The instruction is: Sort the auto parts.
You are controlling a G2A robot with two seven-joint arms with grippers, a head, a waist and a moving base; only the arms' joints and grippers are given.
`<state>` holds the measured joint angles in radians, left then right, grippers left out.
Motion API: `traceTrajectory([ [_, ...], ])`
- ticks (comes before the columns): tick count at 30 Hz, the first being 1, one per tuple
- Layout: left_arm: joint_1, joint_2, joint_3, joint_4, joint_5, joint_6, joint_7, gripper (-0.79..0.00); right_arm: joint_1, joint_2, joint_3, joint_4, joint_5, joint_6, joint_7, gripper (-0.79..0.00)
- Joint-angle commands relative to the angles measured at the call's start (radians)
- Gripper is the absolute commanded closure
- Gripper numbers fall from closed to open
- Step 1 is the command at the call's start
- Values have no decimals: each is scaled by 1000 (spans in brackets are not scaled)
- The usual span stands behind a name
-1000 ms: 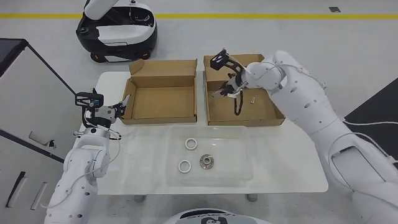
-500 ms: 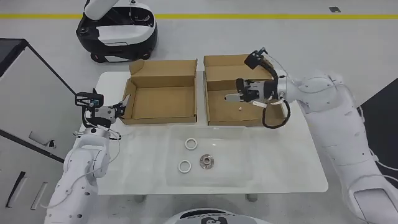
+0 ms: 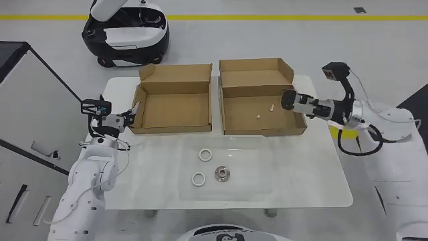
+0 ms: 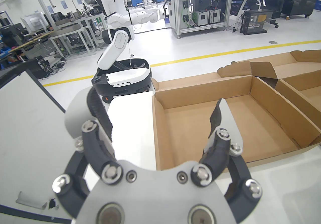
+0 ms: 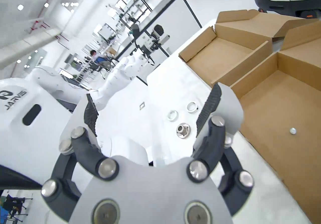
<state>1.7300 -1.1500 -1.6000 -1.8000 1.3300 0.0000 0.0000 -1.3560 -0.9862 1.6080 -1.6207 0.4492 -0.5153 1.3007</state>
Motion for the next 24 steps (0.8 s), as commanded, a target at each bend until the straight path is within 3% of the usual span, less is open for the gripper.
traceTrajectory([
  [1,0,0,0,0,0,0,0,-785,-21,3,23,0,56,4,8,-785],
  [11,0,0,0,0,0,0,0,-785,-70,19,106,31,289,36,40,-785],
  [24,0,0,0,0,0,0,0,-785,-72,21,111,33,295,38,43,-785],
])
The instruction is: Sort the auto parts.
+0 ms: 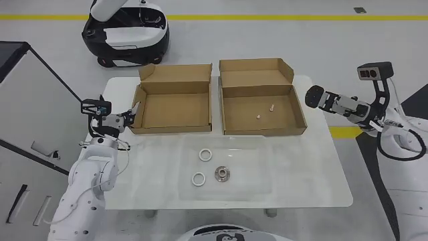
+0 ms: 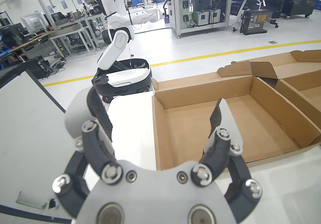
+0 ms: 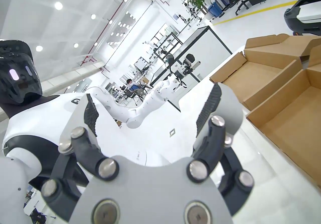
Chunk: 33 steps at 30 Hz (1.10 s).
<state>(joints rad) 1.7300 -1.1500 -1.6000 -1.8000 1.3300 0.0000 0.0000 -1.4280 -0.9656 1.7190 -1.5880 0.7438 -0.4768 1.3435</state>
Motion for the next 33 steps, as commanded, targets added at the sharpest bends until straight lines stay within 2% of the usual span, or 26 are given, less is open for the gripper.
traceTrajectory([
  [1,0,0,0,0,0,0,0,-785,0,0,0,0,0,0,0,-785],
  [9,-1,0,1,-2,-1,-2,1,-785,0,0,0,0,0,0,0,-785],
  [12,-27,4,2,-60,51,-50,-54,-785,0,0,0,0,0,0,0,-785],
  [13,-35,6,3,-79,64,-72,-90,-785,0,0,0,0,0,0,0,-785],
  [15,-61,13,3,-126,133,-131,-233,-785,0,0,0,0,0,0,0,-785],
  [24,-171,32,-3,-299,103,-424,-560,-785,0,0,0,0,0,0,0,-785],
  [29,-249,41,25,-349,60,-560,-735,-785,0,0,0,0,0,0,0,-785],
  [33,-316,46,67,-348,13,-652,-852,-785,0,0,0,0,0,0,0,-785],
])
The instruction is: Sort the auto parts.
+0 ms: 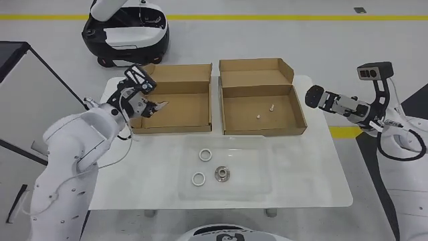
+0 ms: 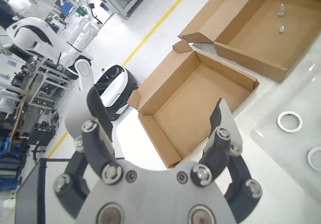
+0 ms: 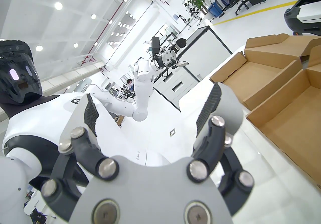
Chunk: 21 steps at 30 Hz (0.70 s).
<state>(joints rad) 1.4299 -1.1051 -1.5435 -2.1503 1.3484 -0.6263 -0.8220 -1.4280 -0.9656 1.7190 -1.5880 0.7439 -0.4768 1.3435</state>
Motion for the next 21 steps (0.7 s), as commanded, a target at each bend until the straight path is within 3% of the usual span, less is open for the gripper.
traceTrajectory([
  [1,-29,3,23,7,-18,-48,-59,-785,0,0,0,0,0,0,0,-785],
  [6,-91,10,97,0,-99,-153,-217,-785,0,0,0,0,0,0,0,-785],
  [14,-179,59,243,24,-150,-115,-257,-785,0,0,0,0,0,0,0,-785],
  [21,-336,123,387,101,-234,-99,-273,-785,0,0,0,0,0,0,0,-785],
])
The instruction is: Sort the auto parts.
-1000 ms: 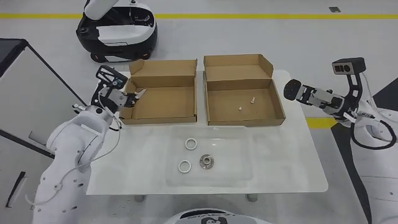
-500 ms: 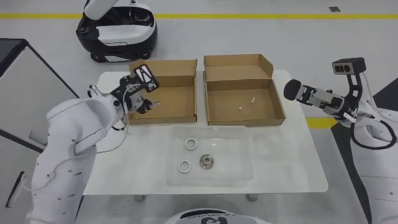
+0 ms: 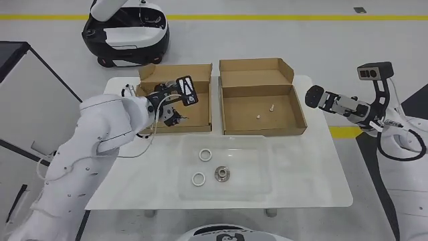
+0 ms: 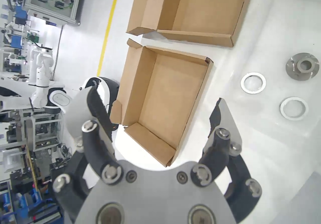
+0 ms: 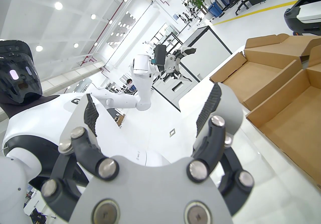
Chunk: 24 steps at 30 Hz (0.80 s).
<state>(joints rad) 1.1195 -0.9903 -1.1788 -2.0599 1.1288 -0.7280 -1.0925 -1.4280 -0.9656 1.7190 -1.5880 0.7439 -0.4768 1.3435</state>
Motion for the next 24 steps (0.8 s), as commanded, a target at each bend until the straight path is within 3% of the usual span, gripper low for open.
traceTrajectory([
  [1,-49,17,46,24,-33,8,-7,-785,0,0,0,0,0,0,0,-785],
  [5,-147,54,168,57,-94,38,-38,-785,0,0,0,0,0,0,0,-785],
  [14,-376,128,460,37,-365,230,-230,-785,0,0,0,0,0,0,0,-785],
  [20,-501,143,593,17,-540,323,-323,-785,0,0,0,0,0,0,0,-785],
  [24,-537,135,643,30,-605,345,-344,-785,0,0,0,0,0,0,0,-785],
])
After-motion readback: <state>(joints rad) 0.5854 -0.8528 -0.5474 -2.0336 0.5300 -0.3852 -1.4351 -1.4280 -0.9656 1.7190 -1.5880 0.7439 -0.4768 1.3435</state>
